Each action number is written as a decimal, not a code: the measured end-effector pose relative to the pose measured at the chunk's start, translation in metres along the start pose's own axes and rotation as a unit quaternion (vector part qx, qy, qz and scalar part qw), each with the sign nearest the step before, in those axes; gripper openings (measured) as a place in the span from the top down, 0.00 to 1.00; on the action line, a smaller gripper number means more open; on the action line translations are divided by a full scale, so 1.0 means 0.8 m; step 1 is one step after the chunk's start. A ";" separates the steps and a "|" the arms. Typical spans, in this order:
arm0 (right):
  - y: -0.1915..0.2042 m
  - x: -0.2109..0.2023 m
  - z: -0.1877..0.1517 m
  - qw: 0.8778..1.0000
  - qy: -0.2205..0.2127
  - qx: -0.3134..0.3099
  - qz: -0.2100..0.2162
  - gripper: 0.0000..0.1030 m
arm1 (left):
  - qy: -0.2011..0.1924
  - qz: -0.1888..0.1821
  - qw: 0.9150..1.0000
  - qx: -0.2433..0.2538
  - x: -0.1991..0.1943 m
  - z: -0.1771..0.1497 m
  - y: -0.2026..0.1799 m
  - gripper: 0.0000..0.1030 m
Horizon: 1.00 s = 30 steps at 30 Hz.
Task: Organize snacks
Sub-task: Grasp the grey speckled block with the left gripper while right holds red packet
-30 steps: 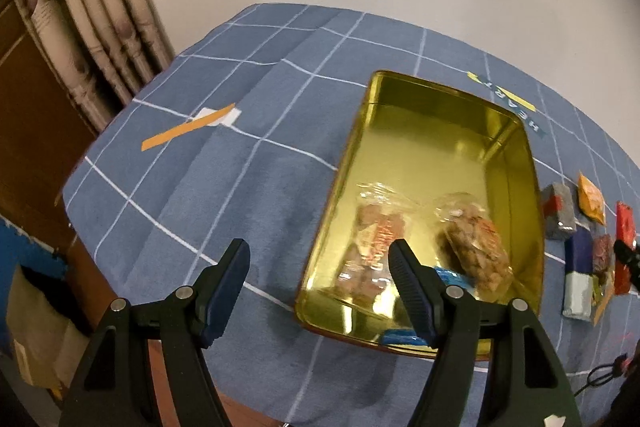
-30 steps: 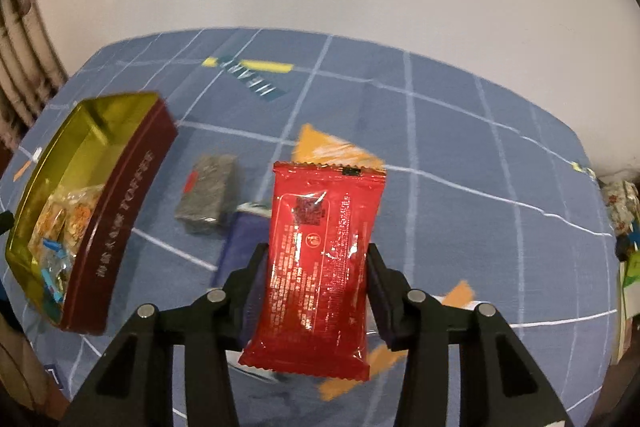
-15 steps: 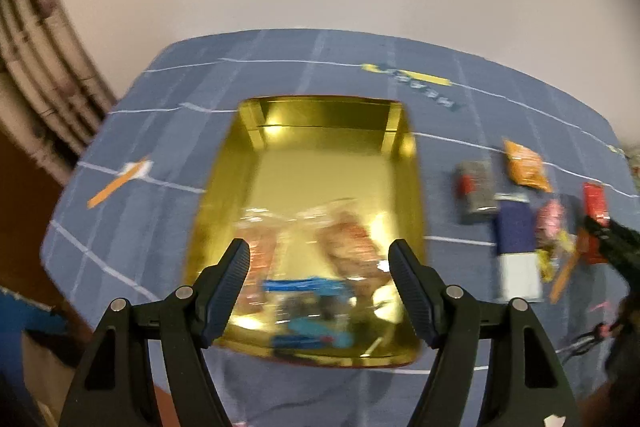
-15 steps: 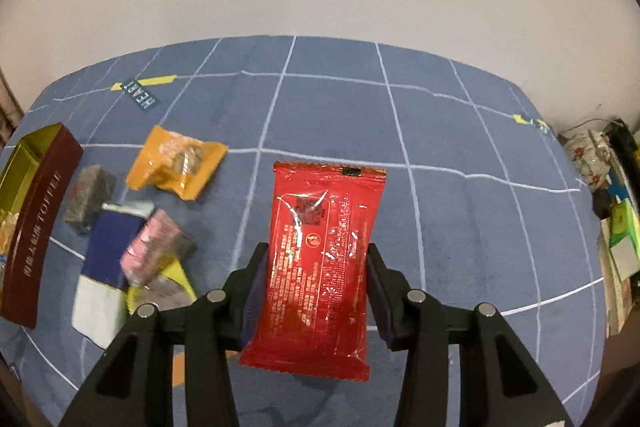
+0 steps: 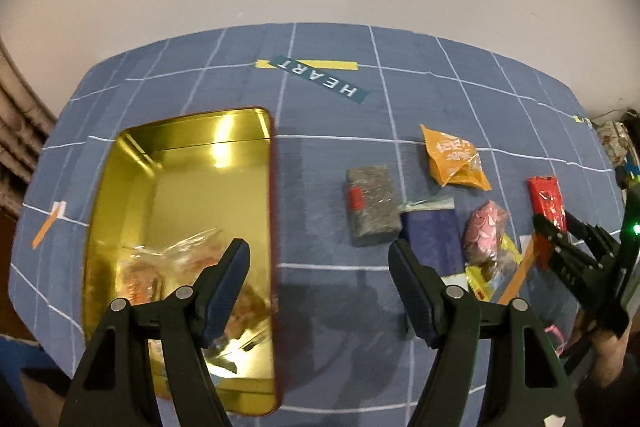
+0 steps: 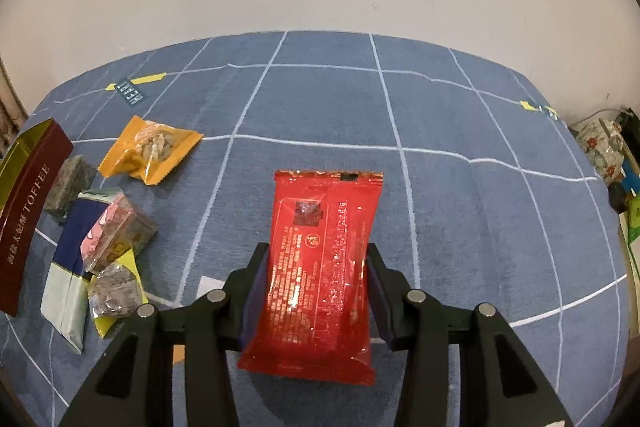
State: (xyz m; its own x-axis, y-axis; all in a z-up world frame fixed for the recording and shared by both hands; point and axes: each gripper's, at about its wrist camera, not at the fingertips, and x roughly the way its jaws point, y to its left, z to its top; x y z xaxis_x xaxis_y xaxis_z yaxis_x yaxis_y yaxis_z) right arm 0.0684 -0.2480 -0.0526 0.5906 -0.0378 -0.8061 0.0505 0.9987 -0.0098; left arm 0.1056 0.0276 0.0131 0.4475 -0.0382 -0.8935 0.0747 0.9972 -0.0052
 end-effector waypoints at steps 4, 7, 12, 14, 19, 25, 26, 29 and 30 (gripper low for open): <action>0.002 0.000 -0.002 1.000 -0.006 -0.009 -0.001 0.55 | 0.016 -0.010 1.000 -0.005 0.019 0.010 -0.011 0.33; 0.001 -0.002 -0.005 1.000 -0.016 -0.010 0.001 0.55 | 0.027 -0.013 1.000 -0.004 0.031 0.015 -0.017 0.33; 0.001 -0.004 -0.008 1.000 -0.027 -0.011 0.001 0.54 | 0.049 -0.022 0.998 -0.020 0.052 0.029 -0.024 0.35; 0.000 -0.004 -0.007 1.000 -0.026 -0.010 0.002 0.53 | 0.055 -0.022 0.998 -0.027 0.060 0.033 -0.025 0.36; 0.000 -0.004 -0.007 1.000 -0.026 -0.011 0.002 0.53 | 0.068 -0.025 0.997 -0.027 0.075 0.043 -0.032 0.42; 0.001 -0.004 -0.007 1.000 -0.026 -0.011 0.002 0.53 | 0.092 -0.031 0.995 -0.028 0.097 0.048 -0.037 0.55; 0.001 -0.004 -0.007 1.000 -0.026 -0.011 0.001 0.53 | 0.093 -0.030 0.995 -0.027 0.099 0.048 -0.037 0.56; 0.001 -0.004 -0.007 1.000 -0.026 -0.011 0.002 0.53 | 0.093 -0.028 0.995 -0.025 0.105 0.049 -0.037 0.60; 0.001 -0.004 -0.007 1.000 -0.026 -0.011 0.002 0.53 | 0.095 -0.031 0.995 -0.025 0.107 0.049 -0.037 0.61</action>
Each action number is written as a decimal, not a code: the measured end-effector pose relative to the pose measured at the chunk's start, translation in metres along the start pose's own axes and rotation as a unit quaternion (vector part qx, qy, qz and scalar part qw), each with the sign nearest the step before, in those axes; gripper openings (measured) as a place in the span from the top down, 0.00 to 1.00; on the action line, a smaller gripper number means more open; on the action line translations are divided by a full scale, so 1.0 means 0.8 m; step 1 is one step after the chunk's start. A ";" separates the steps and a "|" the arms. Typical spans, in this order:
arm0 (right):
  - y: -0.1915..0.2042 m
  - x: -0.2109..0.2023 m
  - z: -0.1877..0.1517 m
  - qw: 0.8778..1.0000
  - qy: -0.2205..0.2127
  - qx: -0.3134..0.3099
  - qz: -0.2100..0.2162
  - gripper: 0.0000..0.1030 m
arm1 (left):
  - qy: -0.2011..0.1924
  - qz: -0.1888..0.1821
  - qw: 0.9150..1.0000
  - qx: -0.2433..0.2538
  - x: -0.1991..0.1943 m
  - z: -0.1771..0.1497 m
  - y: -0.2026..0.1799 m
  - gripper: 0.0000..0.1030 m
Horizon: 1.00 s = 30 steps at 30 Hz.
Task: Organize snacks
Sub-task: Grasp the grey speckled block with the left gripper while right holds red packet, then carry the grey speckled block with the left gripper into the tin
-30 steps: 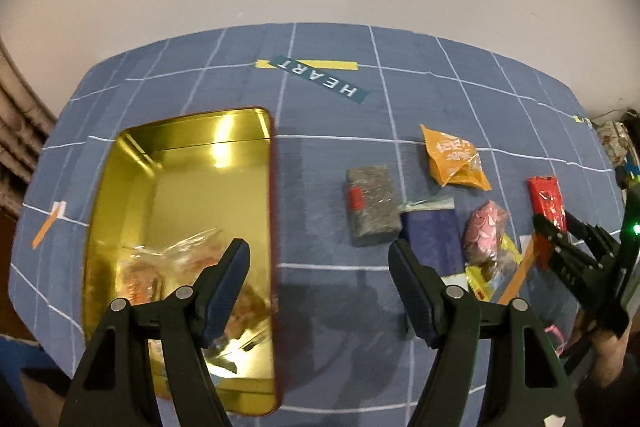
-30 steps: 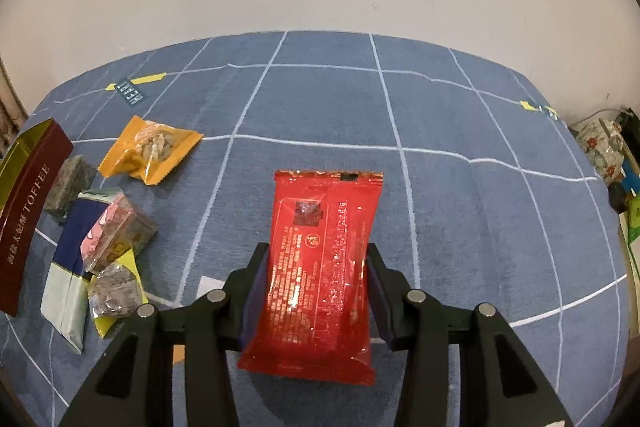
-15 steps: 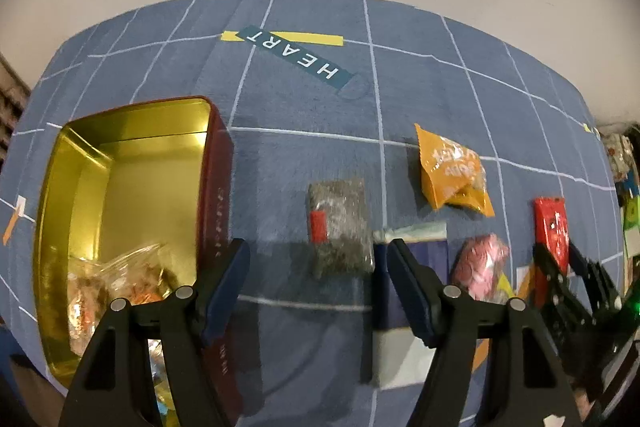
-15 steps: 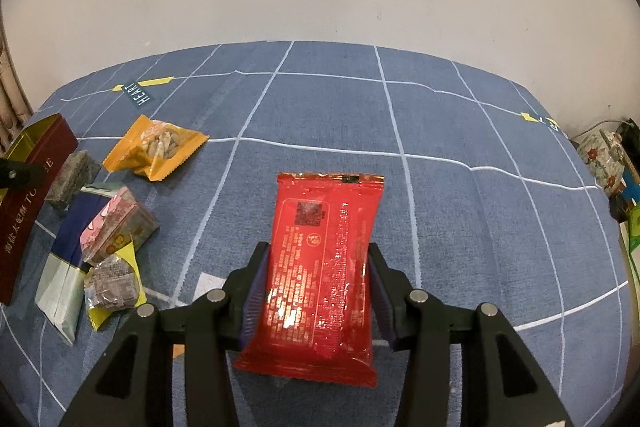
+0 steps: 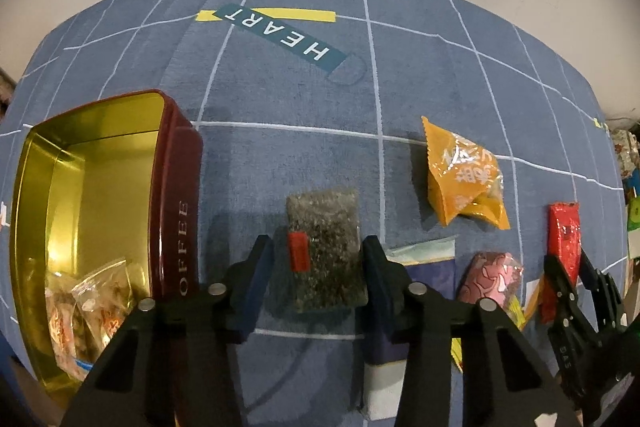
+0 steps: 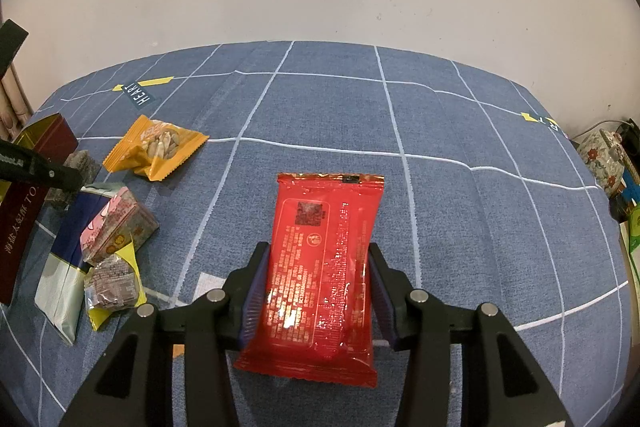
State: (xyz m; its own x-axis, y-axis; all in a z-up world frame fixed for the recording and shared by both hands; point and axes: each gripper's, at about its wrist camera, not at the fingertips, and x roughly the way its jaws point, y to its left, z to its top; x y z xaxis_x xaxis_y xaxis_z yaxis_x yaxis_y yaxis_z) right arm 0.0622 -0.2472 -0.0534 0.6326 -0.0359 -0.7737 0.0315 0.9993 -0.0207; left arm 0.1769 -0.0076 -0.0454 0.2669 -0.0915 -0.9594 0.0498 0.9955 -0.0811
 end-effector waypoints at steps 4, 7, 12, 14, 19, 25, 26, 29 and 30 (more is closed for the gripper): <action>0.000 0.000 0.000 1.000 0.000 0.000 0.000 0.53 | 0.006 -0.003 1.000 0.004 0.005 0.003 -0.002 0.69; 0.000 0.000 0.000 1.000 0.000 0.000 0.000 0.53 | 0.004 -0.003 1.000 0.006 0.004 0.001 -0.003 0.69; 0.000 0.000 0.000 1.000 0.000 0.000 0.000 0.53 | 0.000 -0.004 1.000 0.017 -0.001 -0.009 -0.006 0.69; 0.000 0.000 0.000 1.000 -0.001 0.000 0.000 0.53 | -0.003 -0.003 1.000 0.022 -0.005 -0.012 -0.009 0.69; 0.000 0.000 0.000 1.000 -0.001 0.000 0.000 0.53 | -0.011 -0.012 1.000 0.026 -0.023 -0.020 -0.008 0.69; 0.000 0.000 -0.001 1.000 -0.001 0.000 0.000 0.53 | -0.026 -0.015 0.999 0.032 -0.054 -0.032 -0.002 0.69; 0.000 0.000 -0.001 1.000 -0.001 0.000 0.000 0.53 | -0.030 -0.014 0.999 0.033 -0.062 -0.034 0.000 0.69; 0.000 0.000 -0.001 1.000 -0.001 0.000 0.000 0.53 | -0.039 -0.013 0.999 0.035 -0.076 -0.036 0.006 0.69; 0.000 0.000 -0.001 1.000 -0.001 0.000 0.000 0.53 | -0.043 -0.013 0.998 0.033 -0.084 -0.037 0.011 0.69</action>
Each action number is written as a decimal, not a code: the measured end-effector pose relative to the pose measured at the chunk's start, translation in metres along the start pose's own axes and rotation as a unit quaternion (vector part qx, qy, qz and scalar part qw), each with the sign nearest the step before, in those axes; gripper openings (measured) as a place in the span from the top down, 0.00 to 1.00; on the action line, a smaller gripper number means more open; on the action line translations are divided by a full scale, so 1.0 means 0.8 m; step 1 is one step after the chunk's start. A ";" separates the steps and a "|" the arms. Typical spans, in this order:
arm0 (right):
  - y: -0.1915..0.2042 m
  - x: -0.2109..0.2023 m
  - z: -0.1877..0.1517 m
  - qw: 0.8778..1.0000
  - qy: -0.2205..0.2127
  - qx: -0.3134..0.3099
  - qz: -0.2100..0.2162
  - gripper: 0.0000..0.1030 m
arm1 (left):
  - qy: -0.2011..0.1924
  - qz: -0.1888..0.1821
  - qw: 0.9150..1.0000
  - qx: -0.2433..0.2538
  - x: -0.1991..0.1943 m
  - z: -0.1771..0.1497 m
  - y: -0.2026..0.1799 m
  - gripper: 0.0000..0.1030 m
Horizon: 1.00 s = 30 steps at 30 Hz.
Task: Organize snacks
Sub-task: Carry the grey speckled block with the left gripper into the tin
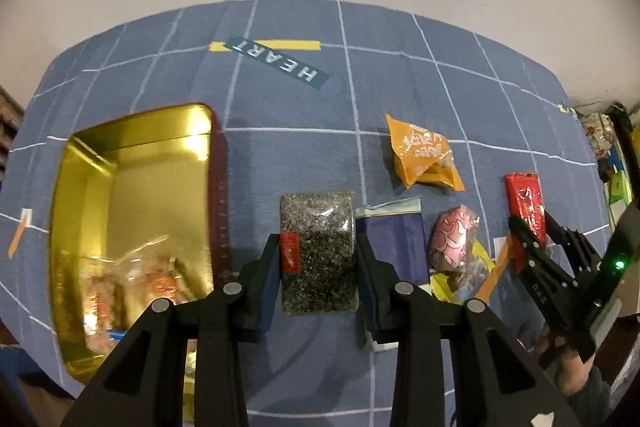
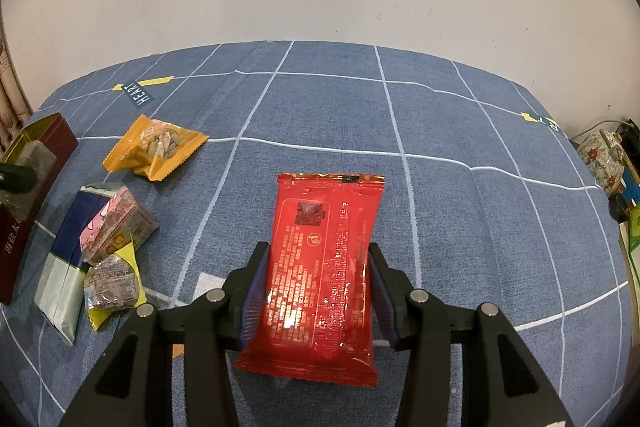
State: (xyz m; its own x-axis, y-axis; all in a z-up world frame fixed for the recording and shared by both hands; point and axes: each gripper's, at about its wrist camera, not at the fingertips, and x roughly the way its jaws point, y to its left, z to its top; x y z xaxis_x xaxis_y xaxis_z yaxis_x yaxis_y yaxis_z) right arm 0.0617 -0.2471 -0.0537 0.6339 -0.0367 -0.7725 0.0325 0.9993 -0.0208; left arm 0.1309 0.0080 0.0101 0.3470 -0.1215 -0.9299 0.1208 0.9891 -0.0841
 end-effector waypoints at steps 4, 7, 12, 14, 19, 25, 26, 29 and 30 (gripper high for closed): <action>0.000 0.000 0.000 1.000 0.000 0.000 0.000 0.53 | -0.017 0.003 1.000 -0.007 -0.026 -0.002 0.016 0.69; 0.000 0.000 0.000 1.000 0.000 0.000 0.000 0.53 | -0.026 0.012 1.000 -0.014 -0.045 -0.005 0.038 0.69; 0.000 0.000 0.000 1.000 0.000 0.000 0.000 0.53 | -0.030 0.038 0.998 -0.029 -0.063 -0.014 0.082 0.69; 0.000 0.000 0.000 1.000 0.000 0.000 0.000 0.53 | -0.028 0.053 0.998 -0.037 -0.066 -0.019 0.100 0.69; 0.000 0.000 0.000 1.000 0.000 0.000 0.000 0.53 | -0.012 0.080 0.995 -0.060 -0.059 -0.035 0.146 0.69; 0.000 0.000 0.000 1.000 0.000 0.000 0.000 0.53 | 0.011 0.098 0.993 -0.069 -0.043 -0.052 0.178 0.69; 0.000 0.000 0.000 1.000 0.000 0.000 0.000 0.53 | 0.015 0.100 0.992 -0.070 -0.039 -0.054 0.182 0.69; 0.000 0.000 0.000 1.000 0.000 0.000 0.000 0.53 | 0.024 0.105 0.992 -0.071 -0.032 -0.061 0.193 0.69; 0.000 0.000 0.000 1.000 0.000 0.000 0.000 0.53 | 0.027 0.109 0.991 -0.071 -0.029 -0.064 0.196 0.69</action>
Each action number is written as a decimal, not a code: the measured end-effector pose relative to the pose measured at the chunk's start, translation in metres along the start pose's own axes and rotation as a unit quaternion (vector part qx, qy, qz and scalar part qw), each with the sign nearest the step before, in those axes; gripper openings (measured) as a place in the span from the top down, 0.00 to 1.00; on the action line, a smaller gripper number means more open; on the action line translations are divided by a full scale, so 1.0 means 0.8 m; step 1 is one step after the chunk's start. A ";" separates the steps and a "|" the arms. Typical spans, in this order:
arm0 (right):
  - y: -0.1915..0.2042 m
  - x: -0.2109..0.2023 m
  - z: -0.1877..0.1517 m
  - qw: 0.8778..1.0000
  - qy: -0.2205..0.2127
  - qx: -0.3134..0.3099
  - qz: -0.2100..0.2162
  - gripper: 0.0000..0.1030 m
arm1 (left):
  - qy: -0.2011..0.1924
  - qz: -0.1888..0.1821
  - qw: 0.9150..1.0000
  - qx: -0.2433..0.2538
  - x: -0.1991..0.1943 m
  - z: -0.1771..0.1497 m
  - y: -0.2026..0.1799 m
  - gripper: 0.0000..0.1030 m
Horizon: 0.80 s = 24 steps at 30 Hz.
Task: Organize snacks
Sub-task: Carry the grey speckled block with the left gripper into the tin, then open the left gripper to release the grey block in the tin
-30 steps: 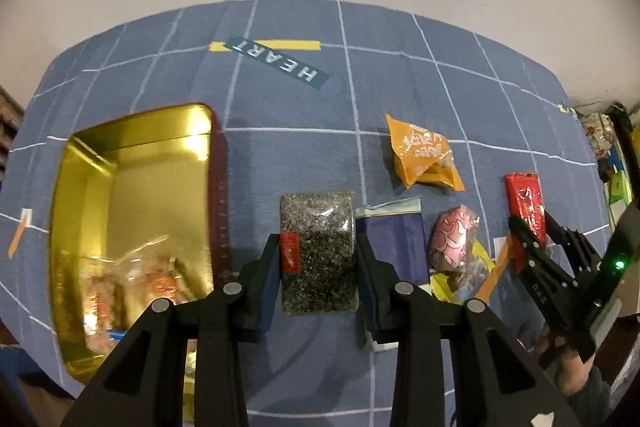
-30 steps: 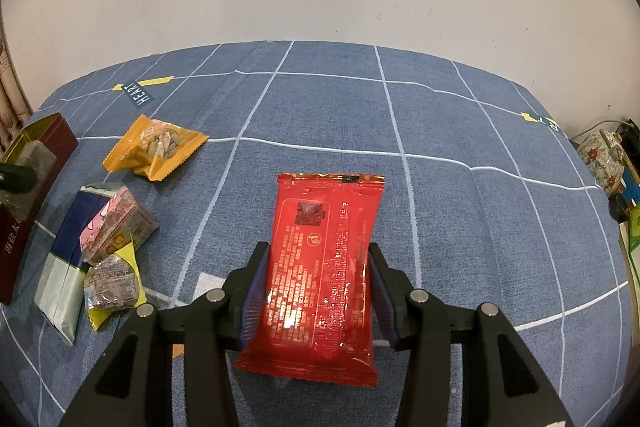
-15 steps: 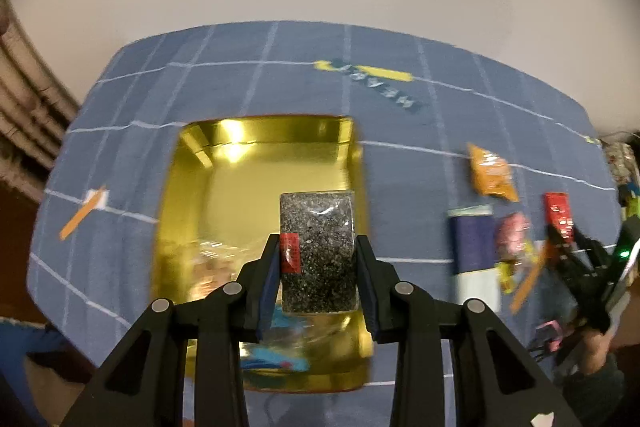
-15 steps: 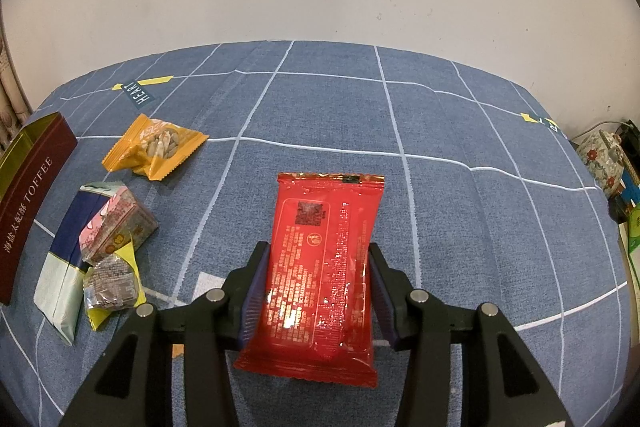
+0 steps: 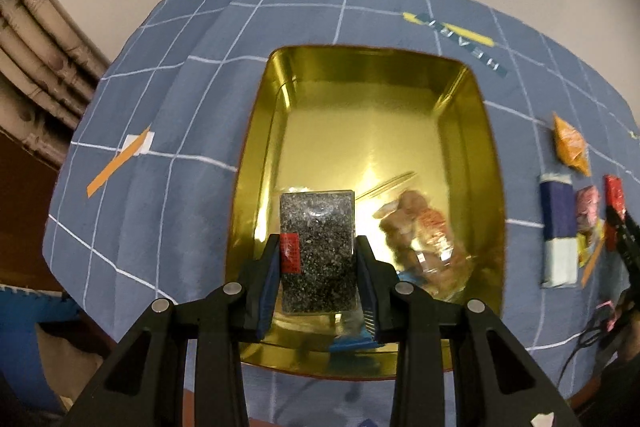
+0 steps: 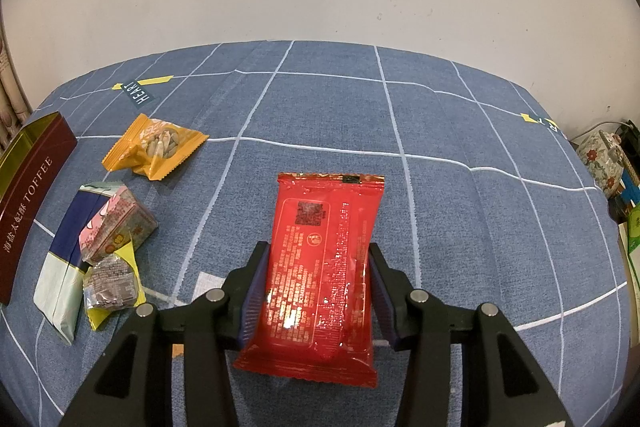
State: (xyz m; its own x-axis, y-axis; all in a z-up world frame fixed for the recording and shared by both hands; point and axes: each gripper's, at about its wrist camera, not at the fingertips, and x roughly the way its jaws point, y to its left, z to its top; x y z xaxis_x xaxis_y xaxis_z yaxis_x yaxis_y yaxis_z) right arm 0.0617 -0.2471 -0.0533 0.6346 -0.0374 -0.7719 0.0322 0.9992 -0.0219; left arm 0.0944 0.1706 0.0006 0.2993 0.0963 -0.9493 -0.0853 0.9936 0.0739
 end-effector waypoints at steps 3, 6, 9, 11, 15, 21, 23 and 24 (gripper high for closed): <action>0.000 0.000 0.000 1.000 0.000 0.000 0.000 0.53 | 0.008 0.007 1.000 0.004 0.007 -0.004 0.006 0.69; 0.000 0.000 0.000 1.000 0.000 0.000 0.000 0.53 | 0.017 0.010 1.000 0.003 0.014 -0.009 0.014 0.69; 0.000 0.000 0.000 1.000 0.000 0.000 -0.001 0.53 | 0.023 0.012 1.000 0.005 0.018 -0.014 0.017 0.69; 0.000 0.000 0.000 1.000 0.000 -0.001 -0.001 0.53 | 0.025 0.011 1.000 0.007 0.019 -0.017 0.018 0.69; -0.001 0.000 0.000 1.000 0.000 -0.001 -0.001 0.53 | 0.032 0.011 0.999 0.004 0.025 -0.023 0.021 0.69; 0.000 0.000 0.000 1.000 0.000 -0.001 -0.001 0.53 | 0.030 0.010 0.999 0.005 0.025 -0.024 0.020 0.69; 0.000 0.000 0.000 1.000 0.000 -0.001 -0.001 0.53 | 0.030 0.009 1.000 0.003 0.024 -0.025 0.021 0.68; 0.000 0.000 0.000 1.000 0.000 -0.001 -0.001 0.53 | 0.029 0.009 1.000 0.002 0.024 -0.025 0.021 0.68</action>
State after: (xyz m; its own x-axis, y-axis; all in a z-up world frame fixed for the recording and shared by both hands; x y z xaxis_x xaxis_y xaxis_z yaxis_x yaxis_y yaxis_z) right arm 0.0616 -0.2468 -0.0533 0.6353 -0.0394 -0.7713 0.0319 0.9992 -0.0247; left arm 0.0799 0.1880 -0.0222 0.2414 0.1114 -0.9640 -0.0857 0.9920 0.0931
